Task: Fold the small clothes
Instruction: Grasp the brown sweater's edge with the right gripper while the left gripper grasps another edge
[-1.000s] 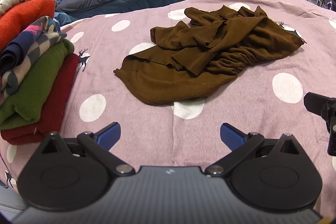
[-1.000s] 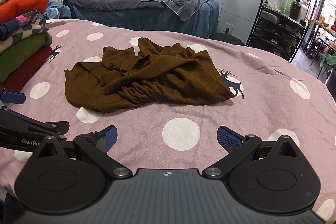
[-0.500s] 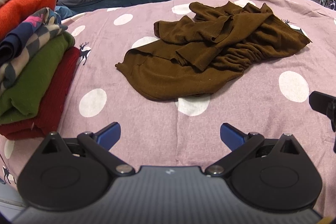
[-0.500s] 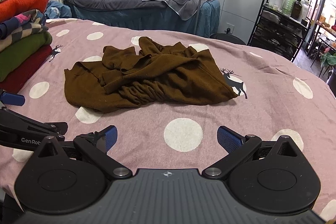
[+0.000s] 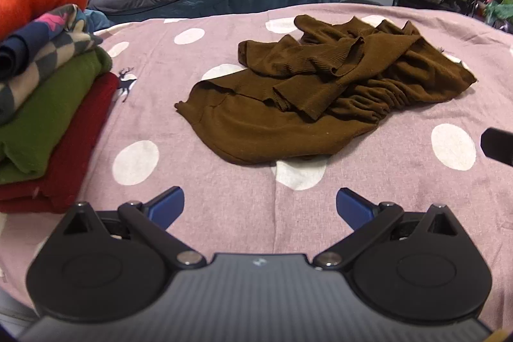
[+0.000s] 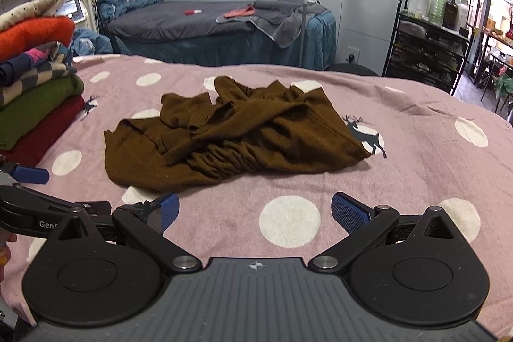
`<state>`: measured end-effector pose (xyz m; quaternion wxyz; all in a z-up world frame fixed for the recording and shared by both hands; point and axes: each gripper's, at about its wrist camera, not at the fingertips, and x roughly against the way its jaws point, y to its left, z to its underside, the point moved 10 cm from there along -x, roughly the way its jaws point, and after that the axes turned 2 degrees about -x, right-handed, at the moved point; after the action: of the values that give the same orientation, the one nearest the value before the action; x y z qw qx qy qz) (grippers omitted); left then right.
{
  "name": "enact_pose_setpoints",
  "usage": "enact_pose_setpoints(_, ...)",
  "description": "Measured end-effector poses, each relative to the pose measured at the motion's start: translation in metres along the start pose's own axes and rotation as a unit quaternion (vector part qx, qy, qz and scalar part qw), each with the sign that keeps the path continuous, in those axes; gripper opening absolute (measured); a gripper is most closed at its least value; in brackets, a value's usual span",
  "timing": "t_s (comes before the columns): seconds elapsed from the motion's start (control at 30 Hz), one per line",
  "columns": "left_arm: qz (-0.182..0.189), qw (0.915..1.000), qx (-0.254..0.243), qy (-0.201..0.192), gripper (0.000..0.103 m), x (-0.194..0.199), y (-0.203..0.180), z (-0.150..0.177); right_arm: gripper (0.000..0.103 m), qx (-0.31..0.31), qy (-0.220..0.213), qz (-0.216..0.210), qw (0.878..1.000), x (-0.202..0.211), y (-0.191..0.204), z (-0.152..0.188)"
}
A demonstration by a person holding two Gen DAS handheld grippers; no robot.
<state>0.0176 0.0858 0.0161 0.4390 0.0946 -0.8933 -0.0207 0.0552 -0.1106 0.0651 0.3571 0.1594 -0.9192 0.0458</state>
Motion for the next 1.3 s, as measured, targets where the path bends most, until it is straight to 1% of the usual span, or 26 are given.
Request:
enact_pose_setpoints(0.07, 0.022, 0.9997, 0.004, -0.013, 0.103, -0.005, 0.003, 0.002, 0.103, 0.004, -0.020, -0.011, 1.000, 0.001, 0.003, 0.000)
enact_pose_setpoints(0.17, 0.045, 0.9989, 0.011, -0.010, 0.103, -0.016, 0.009, 0.006, 0.103, 0.016, -0.042, -0.032, 0.998, 0.000, 0.009, 0.002)
enact_pose_setpoints(0.3, 0.042, 0.9987, 0.025, -0.014, 0.103, -0.026, 0.023, 0.005, 0.103, 0.037, -0.035, -0.054, 0.997, -0.020, 0.020, -0.005)
enact_pose_setpoints(0.4, 0.039, 0.9982, 0.028, -0.035, 0.103, -0.034, 0.034, 0.000, 0.103, 0.058, -0.037, -0.070, 0.995, -0.041, 0.035, -0.021)
enact_pose_setpoints(0.43, 0.044, 0.9980, 0.023, -0.040, 0.101, -0.038, 0.035, -0.003, 0.103, 0.068, -0.038, -0.075, 0.994, -0.049, 0.041, -0.027)
enact_pose_setpoints(0.47, 0.050, 0.9980, 0.018, -0.035, 0.096, -0.044, 0.035, -0.005, 0.103, 0.082, -0.039, -0.079, 0.993, -0.057, 0.048, -0.031)
enact_pose_setpoints(0.5, 0.059, 0.9977, 0.015, -0.031, 0.093, -0.049, 0.034, -0.008, 0.103, 0.102, -0.040, -0.079, 0.991, -0.066, 0.054, -0.035)
enact_pose_setpoints(0.6, 0.101, 0.9942, 0.010, -0.037, 0.093, -0.061, 0.025, -0.017, 0.103, 0.181, -0.051, -0.059, 0.980, -0.090, 0.067, -0.041)
enact_pose_setpoints(0.63, 0.113, 0.9929, 0.004, -0.035, 0.093, -0.066, 0.019, -0.018, 0.103, 0.205, -0.052, -0.050, 0.976, -0.099, 0.067, -0.041)
enact_pose_setpoints(0.67, 0.124, 0.9920, -0.006, -0.026, 0.093, -0.072, 0.013, -0.019, 0.103, 0.227, -0.043, -0.036, 0.972, -0.108, 0.064, -0.041)
enact_pose_setpoints(0.73, 0.126, 0.9915, -0.027, -0.015, 0.092, -0.081, 0.003, -0.020, 0.103, 0.260, -0.026, -0.007, 0.965, -0.124, 0.053, -0.041)
enact_pose_setpoints(0.77, 0.124, 0.9915, -0.035, -0.016, 0.092, -0.084, -0.001, -0.021, 0.103, 0.270, -0.026, 0.003, 0.963, -0.129, 0.046, -0.044)
enact_pose_setpoints(0.83, 0.126, 0.9911, -0.040, -0.012, 0.092, -0.089, -0.007, -0.022, 0.103, 0.269, -0.024, 0.014, 0.963, -0.140, 0.029, -0.050)
enact_pose_setpoints(0.9, 0.131, 0.9906, -0.037, -0.011, 0.092, -0.088, -0.011, -0.022, 0.103, 0.265, 0.000, 0.031, 0.964, -0.156, 0.011, -0.055)
enact_pose_setpoints(0.93, 0.132, 0.9904, -0.037, -0.012, 0.092, -0.087, -0.012, -0.021, 0.103, 0.255, 0.008, 0.038, 0.966, -0.164, 0.004, -0.058)
enact_pose_setpoints(0.97, 0.132, 0.9904, -0.038, -0.011, 0.092, -0.086, -0.012, -0.020, 0.103, 0.239, 0.016, 0.032, 0.970, -0.168, -0.003, -0.059)
enact_pose_setpoints(1.03, 0.130, 0.9906, -0.043, -0.009, 0.093, -0.084, -0.013, -0.017, 0.101, 0.188, 0.031, 0.002, 0.982, -0.173, -0.009, -0.060)
enact_pose_setpoints(1.07, 0.128, 0.9908, -0.046, -0.007, 0.093, -0.083, -0.012, -0.016, 0.023, 0.159, 0.047, -0.012, 0.986, -0.174, -0.011, -0.059)
enact_pose_setpoints(1.1, 0.124, 0.9912, -0.047, -0.005, 0.093, -0.081, -0.011, -0.015, 0.017, 0.136, 0.055, -0.017, 0.989, -0.170, -0.010, -0.058)
enact_pose_setpoints(1.13, 0.120, 0.9916, -0.047, -0.006, 0.093, -0.079, -0.009, -0.014, 0.014, 0.120, 0.044, -0.020, 0.992, -0.160, -0.007, -0.061)
enact_pose_setpoints(1.2, 0.119, 0.9920, -0.041, -0.010, 0.093, -0.073, -0.004, -0.014, 0.013, 0.095, 0.017, -0.053, 0.994, -0.128, 0.006, -0.061)
enact_pose_setpoints(1.3, 0.118, 0.9926, -0.024, -0.014, 0.095, -0.066, 0.006, -0.015, 0.013, 0.059, -0.013, -0.119, 0.991, -0.068, 0.016, -0.055)
